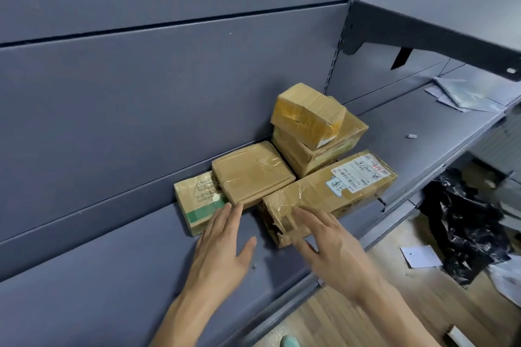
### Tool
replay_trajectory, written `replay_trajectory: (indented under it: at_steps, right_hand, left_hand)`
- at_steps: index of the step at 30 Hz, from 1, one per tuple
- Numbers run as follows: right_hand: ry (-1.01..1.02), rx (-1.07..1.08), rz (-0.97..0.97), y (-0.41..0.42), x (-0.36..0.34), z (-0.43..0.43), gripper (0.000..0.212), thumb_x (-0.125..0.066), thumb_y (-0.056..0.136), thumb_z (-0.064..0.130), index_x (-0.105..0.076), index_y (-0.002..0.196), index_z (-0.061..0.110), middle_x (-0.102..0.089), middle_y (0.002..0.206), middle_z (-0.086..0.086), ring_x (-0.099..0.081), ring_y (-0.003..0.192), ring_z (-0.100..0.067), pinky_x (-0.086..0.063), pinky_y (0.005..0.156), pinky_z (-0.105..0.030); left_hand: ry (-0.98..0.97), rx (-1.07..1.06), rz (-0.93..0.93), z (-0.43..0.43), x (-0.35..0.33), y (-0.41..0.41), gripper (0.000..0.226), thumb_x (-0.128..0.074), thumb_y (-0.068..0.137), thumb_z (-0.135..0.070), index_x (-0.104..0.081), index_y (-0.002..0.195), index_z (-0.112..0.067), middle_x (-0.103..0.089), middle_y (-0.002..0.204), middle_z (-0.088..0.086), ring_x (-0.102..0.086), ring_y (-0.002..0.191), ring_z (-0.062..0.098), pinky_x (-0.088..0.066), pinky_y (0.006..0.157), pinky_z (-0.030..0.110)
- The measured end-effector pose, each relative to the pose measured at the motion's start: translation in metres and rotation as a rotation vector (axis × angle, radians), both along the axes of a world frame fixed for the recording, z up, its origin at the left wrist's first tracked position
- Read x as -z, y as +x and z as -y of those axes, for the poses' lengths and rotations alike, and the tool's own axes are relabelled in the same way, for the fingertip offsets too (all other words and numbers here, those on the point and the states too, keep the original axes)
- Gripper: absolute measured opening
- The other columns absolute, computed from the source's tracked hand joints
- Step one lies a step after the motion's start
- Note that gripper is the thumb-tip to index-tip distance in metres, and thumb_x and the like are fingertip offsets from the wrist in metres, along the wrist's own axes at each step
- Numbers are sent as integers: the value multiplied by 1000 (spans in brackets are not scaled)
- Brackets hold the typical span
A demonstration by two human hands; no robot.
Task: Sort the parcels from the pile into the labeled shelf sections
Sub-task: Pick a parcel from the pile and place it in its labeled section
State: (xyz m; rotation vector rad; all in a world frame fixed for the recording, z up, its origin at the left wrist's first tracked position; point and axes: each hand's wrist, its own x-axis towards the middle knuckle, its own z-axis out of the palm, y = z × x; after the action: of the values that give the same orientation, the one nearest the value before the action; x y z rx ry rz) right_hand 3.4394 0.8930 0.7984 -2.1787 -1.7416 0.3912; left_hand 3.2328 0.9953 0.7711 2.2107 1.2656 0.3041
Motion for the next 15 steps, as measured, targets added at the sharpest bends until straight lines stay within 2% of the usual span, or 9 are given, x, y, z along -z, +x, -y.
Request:
replay_trajectory:
  at_steps: [6,11,15]
  right_hand:
    - [92,-5,-2,29,-17,-11,48,-44,105,45,-38,152,36,-40,151,21,-43,135,-3,-38,105,-21]
    - [252,19,27,65,-51,-31,41,-49,103,36,-54,143,31,-55,136,13,-52,124,-10,-42,95,-22]
    - [401,15,82,91,-76,-63,39,-57,99,34,-61,137,23,-56,130,5,-52,120,-15,-41,86,-24]
  left_hand:
    - [32,-22,23,-7,-13,26,75,-45,106,-48,0,164,-34,0,172,-11,6,158,7,0,123,24]
    - [3,-24,9,-9,-19,48,74,-41,105,-53,1,164,-38,4,172,-14,9,157,5,0,124,26]
    - [-4,-39,9,-12,-24,59,72,-37,104,-58,-3,164,-37,0,172,-13,7,157,4,0,123,25]
